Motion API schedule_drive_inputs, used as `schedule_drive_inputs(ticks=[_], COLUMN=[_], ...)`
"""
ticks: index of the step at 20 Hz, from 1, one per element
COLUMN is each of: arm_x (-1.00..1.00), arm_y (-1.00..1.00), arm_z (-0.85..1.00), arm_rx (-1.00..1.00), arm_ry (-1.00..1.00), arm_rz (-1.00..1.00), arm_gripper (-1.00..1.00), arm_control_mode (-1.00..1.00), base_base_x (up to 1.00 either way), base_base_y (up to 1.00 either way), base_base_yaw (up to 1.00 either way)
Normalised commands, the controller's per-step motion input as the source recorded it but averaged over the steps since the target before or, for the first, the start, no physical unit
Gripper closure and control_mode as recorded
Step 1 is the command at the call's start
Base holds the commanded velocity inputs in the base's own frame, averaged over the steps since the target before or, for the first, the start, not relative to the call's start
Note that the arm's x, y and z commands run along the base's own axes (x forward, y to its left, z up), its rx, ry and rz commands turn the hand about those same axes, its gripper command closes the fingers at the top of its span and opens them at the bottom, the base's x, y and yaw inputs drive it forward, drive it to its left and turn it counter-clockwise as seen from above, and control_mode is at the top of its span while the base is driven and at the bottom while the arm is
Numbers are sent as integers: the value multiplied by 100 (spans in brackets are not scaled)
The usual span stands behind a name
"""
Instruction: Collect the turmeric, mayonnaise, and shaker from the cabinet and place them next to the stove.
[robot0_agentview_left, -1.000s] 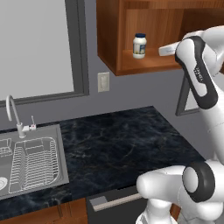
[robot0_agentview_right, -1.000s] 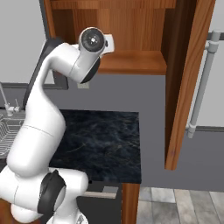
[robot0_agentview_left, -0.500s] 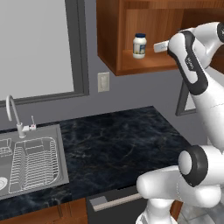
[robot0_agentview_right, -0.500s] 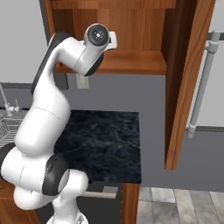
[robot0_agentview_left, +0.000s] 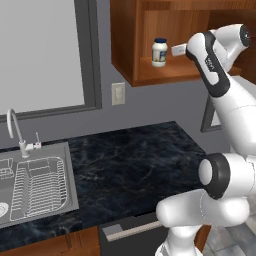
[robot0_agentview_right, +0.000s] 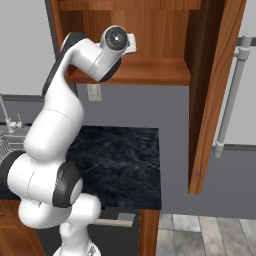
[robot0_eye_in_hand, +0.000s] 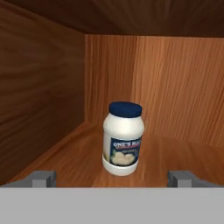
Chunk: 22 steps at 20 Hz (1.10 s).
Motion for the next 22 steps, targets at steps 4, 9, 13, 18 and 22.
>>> schedule_drive_inputs(ticks=[4,9,13,18,22], arm_x=[18,15,14,16,18], arm_y=[0,0,0,0,0], arm_z=[0,0,0,0,0], arm_rx=[3,4,3,3,1], arm_ry=[-8,-9,-5,-2,0], arm_rz=[2,3,3,3,2], arm_gripper=[-100,-100,-100,-100,-100], arm_control_mode=[-100,-100,-100,-100,-100], base_base_x=[0,0,0,0,0], base_base_y=[0,0,0,0,0], base_base_yaw=[0,0,0,0,0])
